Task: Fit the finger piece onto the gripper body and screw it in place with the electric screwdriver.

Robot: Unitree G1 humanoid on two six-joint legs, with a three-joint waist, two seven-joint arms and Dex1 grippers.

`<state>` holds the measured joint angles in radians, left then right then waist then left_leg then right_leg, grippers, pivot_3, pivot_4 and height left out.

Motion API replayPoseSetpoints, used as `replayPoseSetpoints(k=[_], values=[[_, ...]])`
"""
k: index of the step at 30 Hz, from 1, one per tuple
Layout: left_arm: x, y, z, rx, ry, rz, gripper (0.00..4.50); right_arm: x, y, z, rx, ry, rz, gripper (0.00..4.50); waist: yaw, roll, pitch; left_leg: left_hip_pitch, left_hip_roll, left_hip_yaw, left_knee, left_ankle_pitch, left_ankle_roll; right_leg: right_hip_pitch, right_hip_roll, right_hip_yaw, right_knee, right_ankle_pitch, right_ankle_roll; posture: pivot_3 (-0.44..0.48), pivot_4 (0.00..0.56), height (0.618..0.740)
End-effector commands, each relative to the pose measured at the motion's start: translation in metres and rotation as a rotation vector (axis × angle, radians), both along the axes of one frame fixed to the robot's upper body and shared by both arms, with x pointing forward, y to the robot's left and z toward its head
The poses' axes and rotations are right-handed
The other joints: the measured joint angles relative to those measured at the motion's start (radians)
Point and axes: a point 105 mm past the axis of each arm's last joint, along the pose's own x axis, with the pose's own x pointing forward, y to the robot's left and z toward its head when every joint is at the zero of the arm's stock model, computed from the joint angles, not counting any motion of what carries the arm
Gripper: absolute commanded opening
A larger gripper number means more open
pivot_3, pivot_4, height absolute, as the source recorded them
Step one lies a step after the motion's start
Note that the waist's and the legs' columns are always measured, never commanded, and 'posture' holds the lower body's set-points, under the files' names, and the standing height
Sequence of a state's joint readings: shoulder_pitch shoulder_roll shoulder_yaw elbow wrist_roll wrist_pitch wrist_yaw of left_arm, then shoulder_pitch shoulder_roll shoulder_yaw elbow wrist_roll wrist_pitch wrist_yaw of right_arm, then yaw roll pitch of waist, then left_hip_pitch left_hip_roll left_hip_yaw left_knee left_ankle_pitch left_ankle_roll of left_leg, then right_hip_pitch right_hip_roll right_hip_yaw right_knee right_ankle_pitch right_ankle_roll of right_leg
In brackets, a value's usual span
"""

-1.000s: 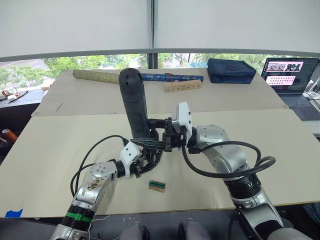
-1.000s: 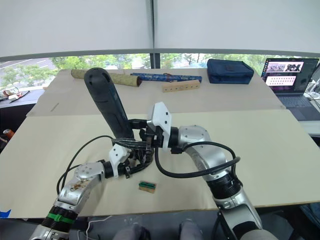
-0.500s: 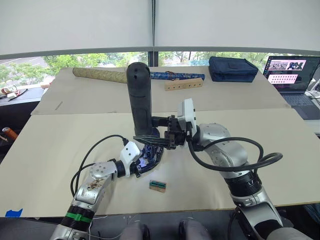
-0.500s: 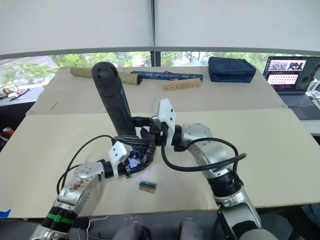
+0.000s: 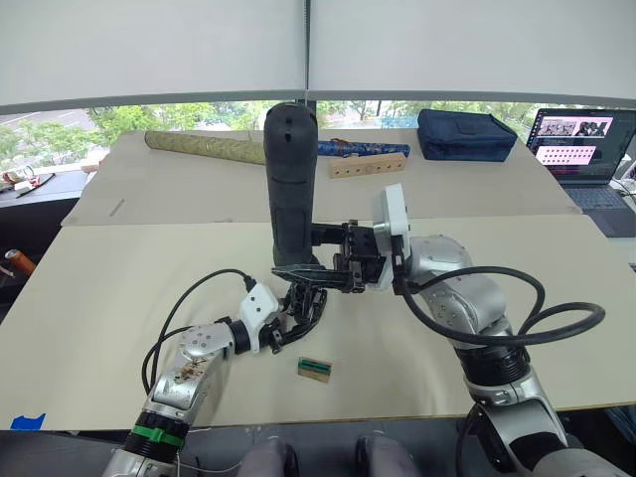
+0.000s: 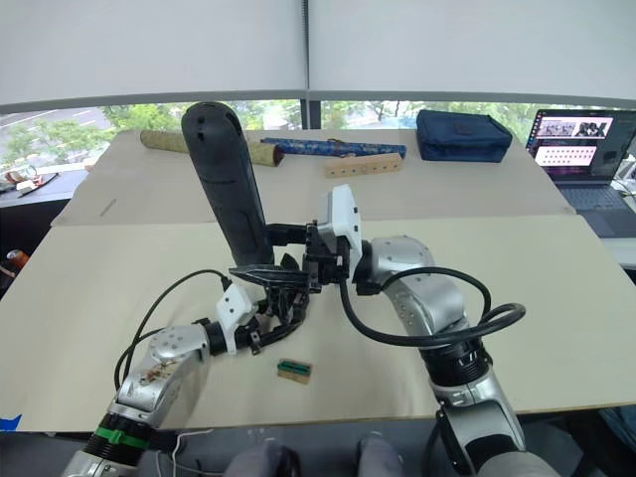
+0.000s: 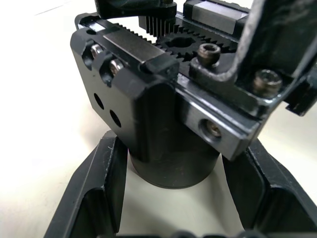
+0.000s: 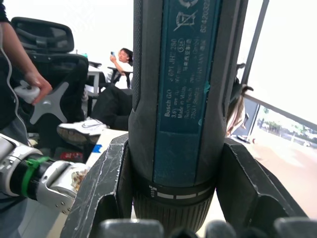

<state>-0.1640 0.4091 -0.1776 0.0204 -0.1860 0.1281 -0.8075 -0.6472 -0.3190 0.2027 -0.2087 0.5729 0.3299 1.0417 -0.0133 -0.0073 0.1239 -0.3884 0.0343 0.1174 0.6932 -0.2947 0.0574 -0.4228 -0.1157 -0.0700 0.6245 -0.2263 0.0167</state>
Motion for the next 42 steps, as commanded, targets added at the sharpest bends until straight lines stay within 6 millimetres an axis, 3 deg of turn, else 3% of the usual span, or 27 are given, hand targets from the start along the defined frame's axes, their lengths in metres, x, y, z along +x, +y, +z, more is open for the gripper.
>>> replayPoseSetpoints(k=[1,5,7,10,17,21,26,32,37,40,42], values=[[-0.006,0.005,-0.029,0.049,0.091,0.017,2.29,-0.011,-0.008,0.018,0.046,-0.058,0.034,1.92,0.001,0.000,0.000,0.000,0.000,0.000,0.000,0.000,0.000,0.000,0.000,0.000,0.000,0.000,0.000,0.000,0.150,0.740],[-0.007,0.005,-0.030,0.032,0.105,0.020,2.29,-0.017,-0.011,0.021,0.049,-0.055,0.066,1.92,0.002,0.000,0.000,0.000,0.000,0.000,0.000,0.000,0.000,0.000,0.000,0.000,0.000,0.000,0.000,0.000,0.150,0.740],[-0.006,0.007,-0.030,0.040,0.102,0.027,3.34,-0.020,-0.013,0.025,0.057,-0.060,0.082,1.92,0.002,0.000,0.000,0.000,0.000,0.000,0.000,0.000,0.000,0.000,0.000,0.000,0.000,0.000,0.000,0.000,0.150,0.740],[-0.003,0.008,-0.030,0.038,0.091,0.045,4.48,-0.020,-0.015,0.027,0.051,-0.065,0.080,1.92,0.002,0.000,0.000,0.000,0.000,0.000,0.000,0.000,0.000,0.000,0.000,0.000,0.000,0.000,0.000,0.000,0.150,0.740],[-0.004,0.010,-0.029,0.007,0.102,0.065,4.48,-0.029,-0.020,0.033,0.059,-0.046,0.120,1.92,0.002,0.000,0.000,0.001,0.000,0.000,0.000,0.000,0.000,0.000,0.000,0.000,0.001,0.000,0.000,0.000,0.150,0.740],[-0.012,0.026,-0.024,0.013,0.094,0.067,4.48,-0.041,-0.036,0.039,0.026,-0.026,0.139,1.92,0.000,0.000,0.000,0.000,0.000,-0.001,0.000,0.000,0.000,0.000,-0.001,0.000,0.000,0.000,0.000,0.000,0.150,0.740],[-0.024,0.063,0.002,-0.034,0.021,0.069,4.48,-0.034,-0.073,0.049,-0.023,0.024,-0.003,1.92,-0.008,0.000,0.002,0.001,0.002,-0.001,-0.002,0.000,0.000,-0.001,-0.007,0.000,-0.001,0.000,0.000,0.000,0.150,0.740],[-0.052,0.092,0.035,-0.060,0.008,-0.060,4.48,-0.006,-0.140,0.039,-0.215,0.211,-0.328,1.92,0.005,-0.001,0.020,-0.003,0.001,-0.001,-0.001,-0.001,0.000,-0.003,-0.012,-0.003,-0.001,0.000,-0.001,0.000,0.150,0.740],[-0.075,0.093,0.075,-0.061,-0.051,-0.235,4.48,0.020,-0.215,0.002,-0.525,0.453,-0.669,1.92,0.021,0.001,0.023,-0.016,-0.002,-0.001,0.004,0.001,0.001,-0.013,-0.016,-0.004,-0.002,0.001,0.000,0.000,0.150,0.740],[-0.075,0.094,0.091,-0.076,-0.060,-0.267,4.48,0.030,-0.242,-0.012,-0.610,0.496,-0.759,1.92,0.020,0.002,0.023,-0.019,-0.003,0.002,0.005,0.002,-0.001,-0.014,-0.012,-0.006,-0.006,0.002,0.002,0.000,0.150,0.740],[-0.075,0.094,0.090,-0.049,-0.031,-0.307,4.48,0.036,-0.254,-0.030,-0.698,0.510,-0.776,1.92,0.016,0.003,0.024,-0.019,-0.004,0.003,0.005,0.003,-0.001,-0.013,-0.007,-0.006,-0.007,0.002,0.004,0.000,0.150,0.740]])
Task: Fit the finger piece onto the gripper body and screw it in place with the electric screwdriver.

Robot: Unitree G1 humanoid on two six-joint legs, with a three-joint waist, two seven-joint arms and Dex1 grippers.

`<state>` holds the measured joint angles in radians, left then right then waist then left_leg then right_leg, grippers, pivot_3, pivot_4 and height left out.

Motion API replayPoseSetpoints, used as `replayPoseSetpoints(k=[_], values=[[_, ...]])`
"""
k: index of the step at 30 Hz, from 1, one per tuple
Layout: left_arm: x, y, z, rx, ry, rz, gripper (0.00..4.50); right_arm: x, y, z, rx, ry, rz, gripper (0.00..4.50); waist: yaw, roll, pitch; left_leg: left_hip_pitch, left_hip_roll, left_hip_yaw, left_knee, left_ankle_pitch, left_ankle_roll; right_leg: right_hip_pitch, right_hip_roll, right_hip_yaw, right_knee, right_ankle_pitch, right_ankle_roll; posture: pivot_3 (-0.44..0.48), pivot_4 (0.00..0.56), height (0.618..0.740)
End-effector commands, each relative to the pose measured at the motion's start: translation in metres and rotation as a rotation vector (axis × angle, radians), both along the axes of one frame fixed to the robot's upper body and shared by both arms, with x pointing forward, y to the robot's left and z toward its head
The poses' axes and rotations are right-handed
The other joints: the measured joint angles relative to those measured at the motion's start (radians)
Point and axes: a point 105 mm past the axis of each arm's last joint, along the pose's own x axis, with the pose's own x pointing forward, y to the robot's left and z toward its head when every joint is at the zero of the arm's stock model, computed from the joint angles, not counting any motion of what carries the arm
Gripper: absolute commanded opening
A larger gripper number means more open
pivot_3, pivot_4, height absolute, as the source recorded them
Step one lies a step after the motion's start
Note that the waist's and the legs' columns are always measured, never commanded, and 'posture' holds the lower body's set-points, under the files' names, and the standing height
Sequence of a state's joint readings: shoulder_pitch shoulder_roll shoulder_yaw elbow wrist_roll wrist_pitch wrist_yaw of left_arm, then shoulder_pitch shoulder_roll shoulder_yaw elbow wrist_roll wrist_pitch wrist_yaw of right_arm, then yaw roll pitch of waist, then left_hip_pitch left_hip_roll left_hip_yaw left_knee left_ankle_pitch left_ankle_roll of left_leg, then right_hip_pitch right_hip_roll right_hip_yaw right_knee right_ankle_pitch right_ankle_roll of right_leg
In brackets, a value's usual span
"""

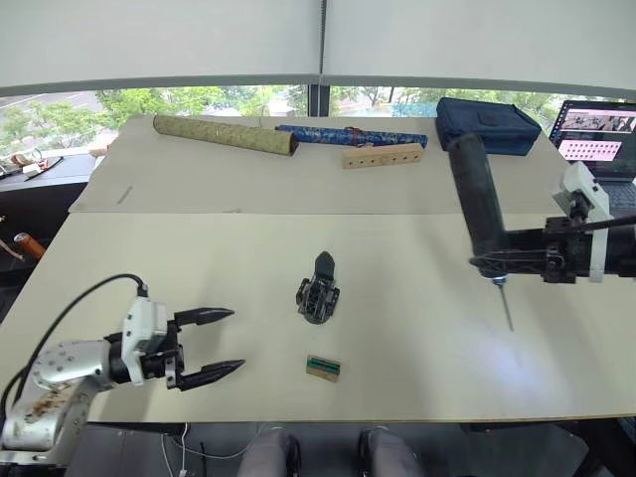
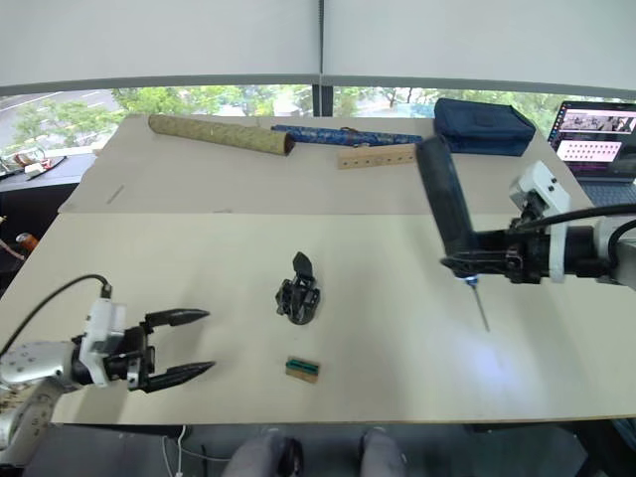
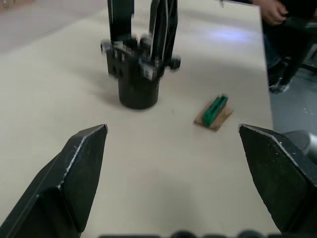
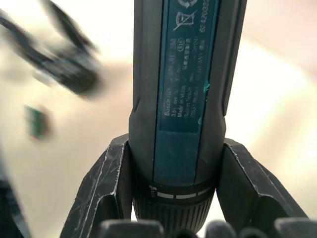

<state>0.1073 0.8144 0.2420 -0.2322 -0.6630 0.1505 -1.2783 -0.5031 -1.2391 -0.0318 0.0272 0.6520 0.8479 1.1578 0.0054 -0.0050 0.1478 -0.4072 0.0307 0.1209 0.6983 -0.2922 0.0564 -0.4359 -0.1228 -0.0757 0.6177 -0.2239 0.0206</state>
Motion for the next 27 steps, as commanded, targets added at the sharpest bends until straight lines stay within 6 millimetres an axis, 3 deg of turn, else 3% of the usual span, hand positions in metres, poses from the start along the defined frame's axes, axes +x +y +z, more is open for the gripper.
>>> replayPoseSetpoints(k=[1,7,18,20,24,27], values=[[-0.002,-0.002,0.006,0.025,0.020,-0.074,4.48,0.009,-0.017,-0.014,-0.133,0.031,-0.003,1.92,-0.007,0.001,0.001,0.000,0.000,0.001,0.000,0.000,0.000,0.000,0.001,0.001,0.000,0.000,0.000,0.000,0.150,0.740],[0.022,-0.004,0.020,-0.003,-0.067,-0.006,4.48,0.026,-0.051,-0.057,-0.336,0.190,-0.140,1.92,-0.016,0.002,0.003,0.000,0.001,0.003,0.000,0.001,-0.002,-0.001,0.006,0.002,0.001,0.001,0.002,0.000,0.150,0.740],[0.014,0.002,0.008,0.011,0.003,0.080,4.48,0.042,-0.056,-0.071,-0.323,0.219,-0.149,1.92,-0.017,0.002,0.004,0.001,0.003,0.004,0.000,0.003,-0.005,-0.001,0.009,0.006,0.000,0.001,0.003,0.000,0.150,0.740],[0.013,0.006,0.009,0.012,0.014,0.104,4.50,0.045,-0.055,-0.067,-0.312,0.195,-0.143,2.96,-0.018,0.002,0.004,0.001,0.003,0.004,0.002,0.003,-0.005,0.000,0.010,0.006,0.001,0.001,0.003,0.000,0.150,0.740],[0.012,0.019,0.006,0.068,-0.023,0.148,4.50,0.047,-0.060,-0.051,-0.298,0.122,-0.147,4.35,-0.018,0.002,0.004,0.003,0.003,0.004,0.004,0.004,-0.006,-0.001,0.009,0.008,0.006,0.001,0.003,0.000,0.150,0.740],[0.015,0.037,-0.001,0.114,-0.009,0.243,4.50,0.043,-0.065,-0.032,-0.293,0.034,-0.112,4.49,-0.016,0.002,0.004,0.003,0.003,0.004,0.003,0.004,-0.006,-0.001,0.009,0.007,0.007,0.001,0.002,0.000,0.150,0.740]])
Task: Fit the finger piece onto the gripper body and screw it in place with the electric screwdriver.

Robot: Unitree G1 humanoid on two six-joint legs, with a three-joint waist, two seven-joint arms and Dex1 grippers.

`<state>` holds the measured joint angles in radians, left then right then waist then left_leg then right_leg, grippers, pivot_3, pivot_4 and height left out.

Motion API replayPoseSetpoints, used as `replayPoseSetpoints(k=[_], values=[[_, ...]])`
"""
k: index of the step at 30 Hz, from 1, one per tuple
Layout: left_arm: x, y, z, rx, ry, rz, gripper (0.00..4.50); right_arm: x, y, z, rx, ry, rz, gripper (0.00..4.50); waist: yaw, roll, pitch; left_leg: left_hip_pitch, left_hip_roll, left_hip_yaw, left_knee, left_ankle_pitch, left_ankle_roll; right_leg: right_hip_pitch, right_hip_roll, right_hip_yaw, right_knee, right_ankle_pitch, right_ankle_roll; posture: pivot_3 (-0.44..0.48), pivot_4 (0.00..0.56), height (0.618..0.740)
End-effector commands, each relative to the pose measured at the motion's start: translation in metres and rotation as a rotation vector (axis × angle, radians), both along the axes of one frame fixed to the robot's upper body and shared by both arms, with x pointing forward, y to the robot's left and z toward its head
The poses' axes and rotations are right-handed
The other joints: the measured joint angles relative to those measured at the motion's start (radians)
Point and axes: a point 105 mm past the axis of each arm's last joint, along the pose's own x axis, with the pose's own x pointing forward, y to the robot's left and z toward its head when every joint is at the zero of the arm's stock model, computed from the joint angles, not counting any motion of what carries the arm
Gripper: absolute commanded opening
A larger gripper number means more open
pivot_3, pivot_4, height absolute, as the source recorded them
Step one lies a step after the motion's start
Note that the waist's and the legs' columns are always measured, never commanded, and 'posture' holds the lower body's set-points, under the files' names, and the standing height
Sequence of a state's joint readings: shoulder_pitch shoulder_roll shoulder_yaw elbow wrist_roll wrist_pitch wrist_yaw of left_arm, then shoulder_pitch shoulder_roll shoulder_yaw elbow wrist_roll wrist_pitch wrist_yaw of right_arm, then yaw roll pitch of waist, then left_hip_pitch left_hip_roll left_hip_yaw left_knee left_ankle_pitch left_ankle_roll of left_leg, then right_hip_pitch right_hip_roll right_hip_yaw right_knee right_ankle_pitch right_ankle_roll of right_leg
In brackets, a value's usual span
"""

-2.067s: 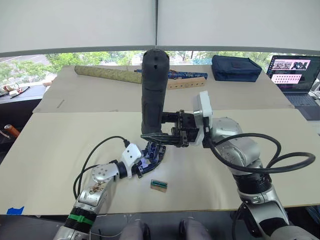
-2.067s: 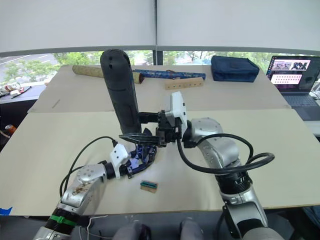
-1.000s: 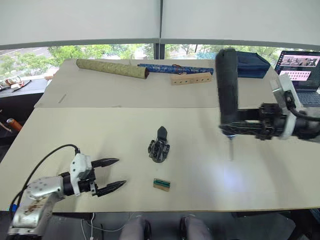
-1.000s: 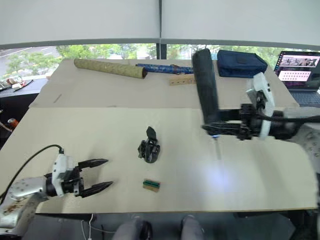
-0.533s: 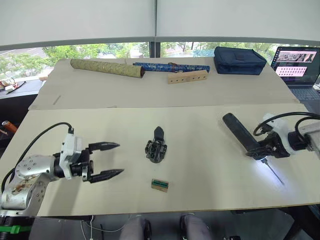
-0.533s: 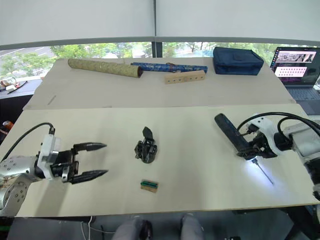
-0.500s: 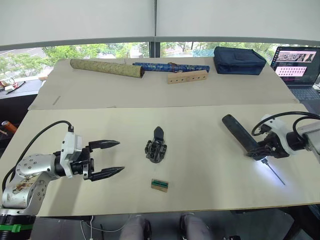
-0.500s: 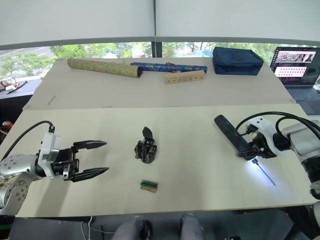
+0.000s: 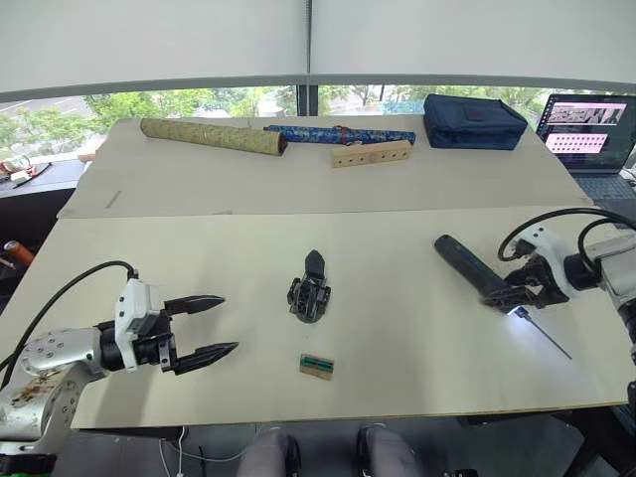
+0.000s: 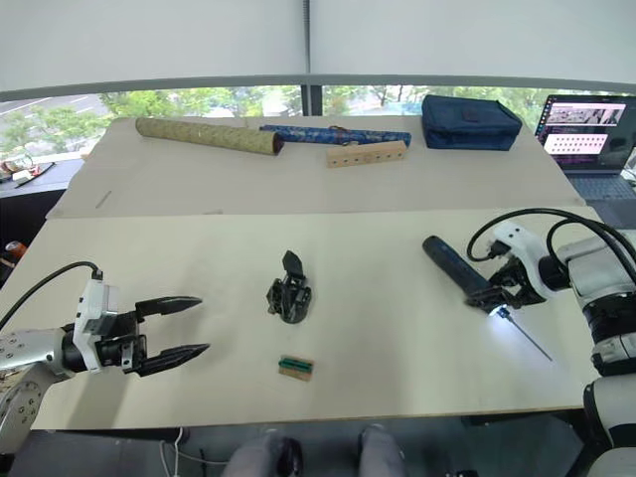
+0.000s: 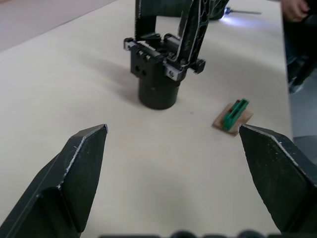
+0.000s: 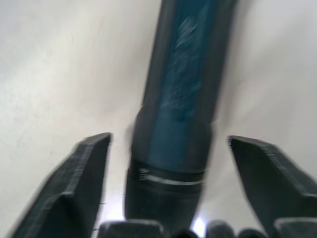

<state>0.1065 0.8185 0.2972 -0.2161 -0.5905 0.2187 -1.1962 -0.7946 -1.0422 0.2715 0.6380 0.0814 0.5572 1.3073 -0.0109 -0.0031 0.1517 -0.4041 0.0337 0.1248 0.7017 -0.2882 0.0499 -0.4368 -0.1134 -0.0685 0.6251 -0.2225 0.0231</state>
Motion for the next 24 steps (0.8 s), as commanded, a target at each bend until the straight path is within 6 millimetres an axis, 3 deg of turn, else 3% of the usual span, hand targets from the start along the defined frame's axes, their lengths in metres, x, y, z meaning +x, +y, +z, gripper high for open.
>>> replayPoseSetpoints(k=[1,5,7,12,17,24], values=[[0.002,0.025,-0.001,0.074,-0.031,0.119,4.50,-0.003,-0.008,0.044,-0.012,-0.179,0.087,4.49,0.001,0.000,0.000,0.000,0.000,0.000,0.000,0.000,0.000,0.000,0.000,0.000,0.000,0.000,0.000,0.000,0.150,0.740],[0.001,0.050,-0.016,0.185,-0.042,0.233,4.50,-0.015,0.005,0.071,-0.025,-0.374,0.323,4.49,-0.001,0.000,0.000,0.000,0.000,0.000,0.000,0.000,0.000,0.000,0.000,0.000,-0.001,0.000,0.000,0.000,0.150,0.740],[-0.004,0.063,-0.022,0.223,-0.043,0.271,4.50,-0.025,0.022,0.085,0.058,-0.490,0.433,4.49,-0.003,0.000,0.000,0.000,0.000,0.001,0.000,0.000,0.000,0.000,0.000,0.000,0.000,0.000,0.000,0.000,0.150,0.740],[-0.011,0.087,-0.035,0.307,-0.048,0.349,4.50,-0.059,0.077,0.099,0.219,-0.823,0.734,4.49,-0.002,-0.001,0.000,0.006,0.003,0.001,-0.001,0.000,0.000,0.005,0.001,0.000,0.000,0.000,0.000,0.000,0.150,0.740],[-0.014,0.088,-0.039,0.313,-0.072,0.383,4.50,-0.083,0.111,0.049,0.279,-0.750,0.830,4.49,0.016,-0.002,0.000,0.009,0.002,-0.001,-0.001,-0.001,0.001,0.009,-0.001,-0.001,0.000,0.001,-0.001,0.000,0.150,0.740],[-0.011,0.079,-0.035,0.282,-0.121,0.380,4.50,-0.088,0.118,0.029,0.325,-0.758,0.801,4.49,0.019,-0.003,0.000,0.014,0.001,0.000,-0.001,-0.002,0.002,0.013,-0.002,0.000,0.000,0.001,-0.003,0.000,0.150,0.740]])
